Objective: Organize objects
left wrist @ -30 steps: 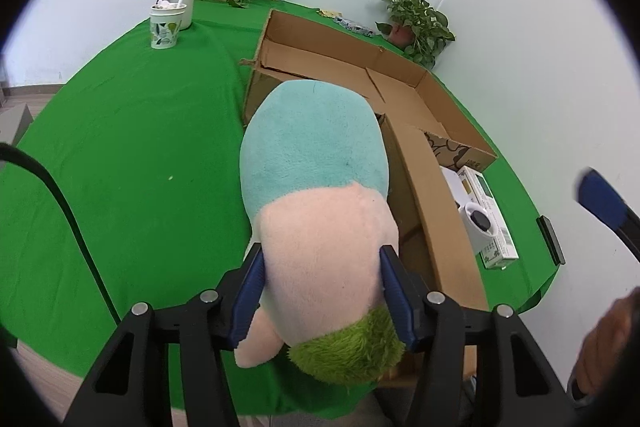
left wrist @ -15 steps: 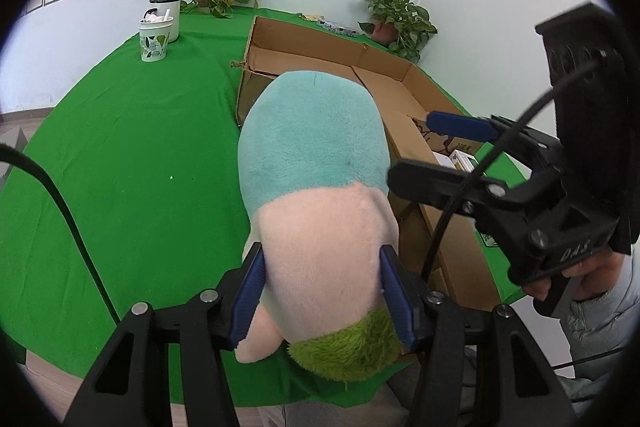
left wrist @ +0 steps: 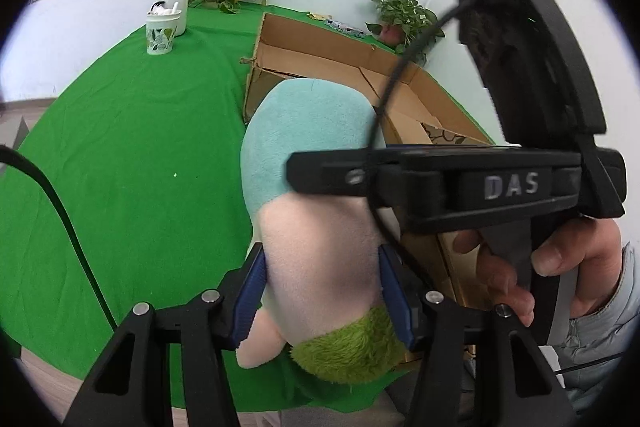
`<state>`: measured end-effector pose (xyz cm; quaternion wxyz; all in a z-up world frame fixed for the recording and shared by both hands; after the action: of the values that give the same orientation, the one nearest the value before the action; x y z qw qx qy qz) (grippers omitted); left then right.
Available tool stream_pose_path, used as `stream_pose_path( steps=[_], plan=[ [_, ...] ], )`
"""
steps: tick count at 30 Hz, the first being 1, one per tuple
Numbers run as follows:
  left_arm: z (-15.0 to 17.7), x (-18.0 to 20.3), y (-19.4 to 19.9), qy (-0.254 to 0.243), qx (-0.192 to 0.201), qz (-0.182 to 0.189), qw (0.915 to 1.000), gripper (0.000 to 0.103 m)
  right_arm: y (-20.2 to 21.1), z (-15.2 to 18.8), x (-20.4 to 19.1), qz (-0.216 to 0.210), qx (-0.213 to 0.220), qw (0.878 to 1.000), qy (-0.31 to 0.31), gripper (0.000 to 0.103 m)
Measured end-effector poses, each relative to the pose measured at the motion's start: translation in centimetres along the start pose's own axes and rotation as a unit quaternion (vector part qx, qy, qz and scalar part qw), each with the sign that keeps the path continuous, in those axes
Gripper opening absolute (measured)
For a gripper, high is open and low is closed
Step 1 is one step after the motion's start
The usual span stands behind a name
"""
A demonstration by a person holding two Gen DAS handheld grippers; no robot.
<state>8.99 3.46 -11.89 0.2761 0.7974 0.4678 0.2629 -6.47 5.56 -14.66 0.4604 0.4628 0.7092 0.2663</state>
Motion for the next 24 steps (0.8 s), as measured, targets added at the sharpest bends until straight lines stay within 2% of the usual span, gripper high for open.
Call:
stream_pose_path(
  steps=[5,10,13,18,24],
  plan=[
    [-0.4,0.3,0.2,-0.017,-0.001,-0.017,0.9997,0.052,-0.5,-0.1,-0.3,0.014,0.005,1.0,-0.005,0.1],
    [-1.7,0.1,0.9,-0.027,0.007,-0.038,0.9989,0.051,0.6,-0.2,-0.7,-0.003,0.024,1.0,-0.016,0.085],
    [-3.3,0.2,2.1,-0.034,0.021,-0.054,0.9977,0.051,2.5,-0.9,-1.5,-0.013,0.05,0.999,-0.006,0.079],
    [-7.3,0.2,4.3,-0.052,0.066,-0.074,0.9937,0.051,6.6,-3.8,-3.3,-0.031,0.106,0.994,0.007,0.076],
    [-12.2,0.8,4.9,-0.085,0.098,-0.083,0.9881,0.05,11.6,-7.6,-4.1,-0.032,0.176,0.984,0.014,0.073]
  ],
)
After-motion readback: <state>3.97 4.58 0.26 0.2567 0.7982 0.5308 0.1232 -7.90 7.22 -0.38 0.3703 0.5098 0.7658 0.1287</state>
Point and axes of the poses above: each gripper's, at about its wrist camera, not at the fingertips, and y roughly against the way its jaws point, x to its right, z to its underside, the point moved 9 cm from there along -y, roughly the way its jaws point, and after that the axes turned 14 degrees about -y, right-handed, at the moved point
